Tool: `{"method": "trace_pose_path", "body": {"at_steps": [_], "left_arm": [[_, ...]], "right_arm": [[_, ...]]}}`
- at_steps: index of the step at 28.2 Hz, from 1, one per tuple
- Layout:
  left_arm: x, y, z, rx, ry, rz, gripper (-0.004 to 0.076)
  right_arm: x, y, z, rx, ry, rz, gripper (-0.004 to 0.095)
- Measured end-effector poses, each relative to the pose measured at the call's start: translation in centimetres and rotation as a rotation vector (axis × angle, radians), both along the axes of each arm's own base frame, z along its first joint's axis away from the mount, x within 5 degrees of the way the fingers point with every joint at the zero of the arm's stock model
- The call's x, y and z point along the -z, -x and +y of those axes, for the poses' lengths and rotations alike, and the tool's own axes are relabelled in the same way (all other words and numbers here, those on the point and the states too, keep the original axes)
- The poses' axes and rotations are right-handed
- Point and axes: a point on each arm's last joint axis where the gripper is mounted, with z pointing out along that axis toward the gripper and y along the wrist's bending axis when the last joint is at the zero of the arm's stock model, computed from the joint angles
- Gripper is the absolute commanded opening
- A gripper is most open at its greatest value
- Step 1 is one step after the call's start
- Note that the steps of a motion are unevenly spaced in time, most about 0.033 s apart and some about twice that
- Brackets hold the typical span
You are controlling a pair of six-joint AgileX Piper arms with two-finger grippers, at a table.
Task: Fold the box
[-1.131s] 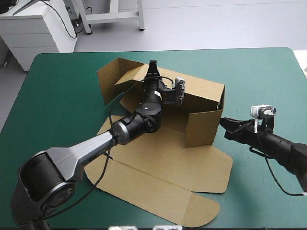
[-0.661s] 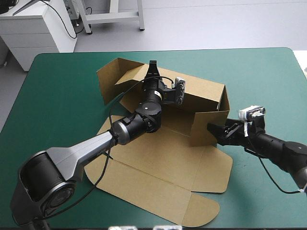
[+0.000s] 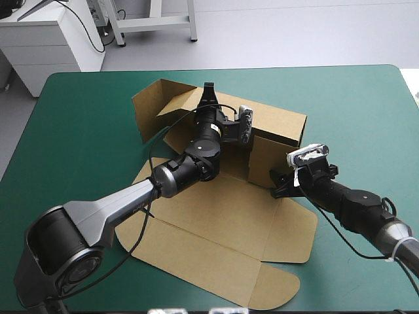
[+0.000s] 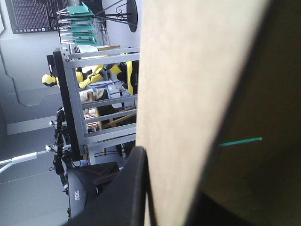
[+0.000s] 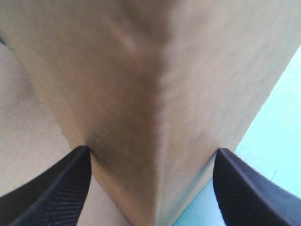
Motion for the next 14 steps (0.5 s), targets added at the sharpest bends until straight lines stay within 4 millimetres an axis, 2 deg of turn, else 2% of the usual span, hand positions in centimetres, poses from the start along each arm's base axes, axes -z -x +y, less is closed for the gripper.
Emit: {"method": "trace_pose_path", "body": {"at_steps": [4, 7, 14], "left_arm": [[0.0, 0.0, 0.1, -0.007, -0.003, 0.000, 0.0010], [0.0, -0.1, 0.2, -0.018, -0.005, -0.001, 0.0010], [0.0, -0.1, 0.3, -0.031, -0.010, -0.001, 0.0010]], "right_arm": [[-1.5, -1.2, 0.1, 0.041, -0.021, -0.039, 0.0491], [-1.7, -2.0, 0.1, 0.065, -0.026, -0.037, 0.0391], [-1.7, -3.1, -0.1, 0.123, -0.009, -0.033, -0.0018]]}}
